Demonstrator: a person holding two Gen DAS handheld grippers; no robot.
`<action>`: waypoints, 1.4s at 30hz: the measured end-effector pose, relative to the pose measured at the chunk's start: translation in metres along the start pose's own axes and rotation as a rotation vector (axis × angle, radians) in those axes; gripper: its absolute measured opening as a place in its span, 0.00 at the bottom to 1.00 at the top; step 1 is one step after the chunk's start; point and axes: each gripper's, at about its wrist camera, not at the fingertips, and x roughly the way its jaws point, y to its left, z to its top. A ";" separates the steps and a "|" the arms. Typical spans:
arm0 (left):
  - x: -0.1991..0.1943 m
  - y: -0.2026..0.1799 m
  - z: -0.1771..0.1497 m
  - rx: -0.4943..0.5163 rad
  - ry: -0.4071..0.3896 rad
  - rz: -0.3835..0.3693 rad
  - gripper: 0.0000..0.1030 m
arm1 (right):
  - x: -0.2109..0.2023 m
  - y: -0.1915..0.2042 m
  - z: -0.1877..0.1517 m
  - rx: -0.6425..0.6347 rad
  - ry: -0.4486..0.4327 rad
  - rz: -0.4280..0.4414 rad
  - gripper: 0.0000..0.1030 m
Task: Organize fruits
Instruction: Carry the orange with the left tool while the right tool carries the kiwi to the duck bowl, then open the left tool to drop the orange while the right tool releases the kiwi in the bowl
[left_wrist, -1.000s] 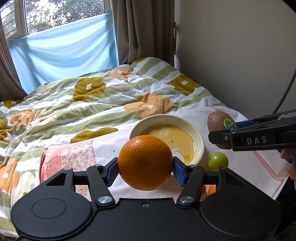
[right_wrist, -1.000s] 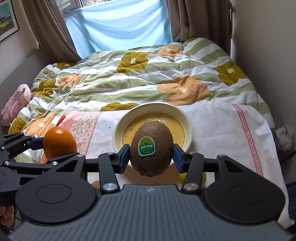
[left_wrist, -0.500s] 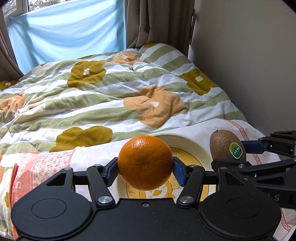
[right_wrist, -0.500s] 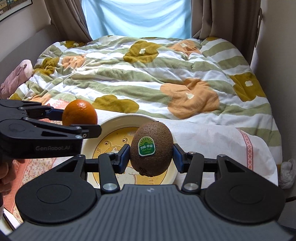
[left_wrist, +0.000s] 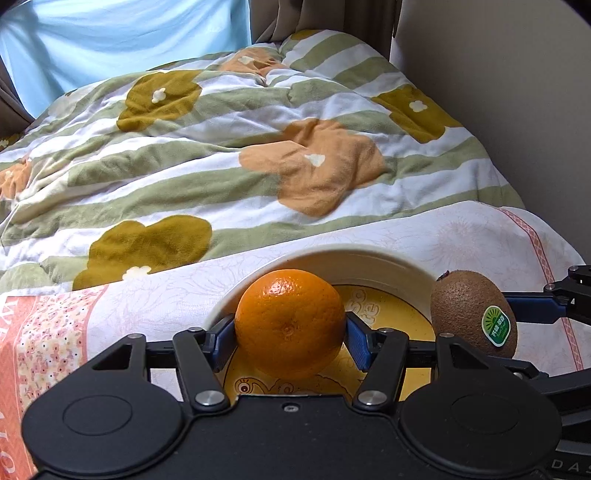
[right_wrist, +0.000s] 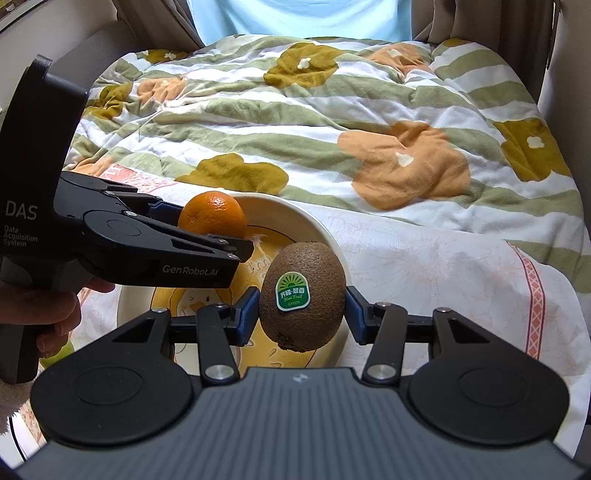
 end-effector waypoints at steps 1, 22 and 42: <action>0.001 0.000 0.000 0.003 0.003 0.002 0.63 | 0.000 -0.001 -0.001 0.002 0.000 0.003 0.62; -0.074 0.012 -0.030 -0.005 -0.119 0.063 0.91 | -0.012 0.011 0.002 -0.020 -0.032 -0.015 0.62; -0.083 0.009 -0.062 -0.045 -0.095 0.076 0.91 | 0.041 0.032 0.022 -0.138 -0.046 -0.027 0.69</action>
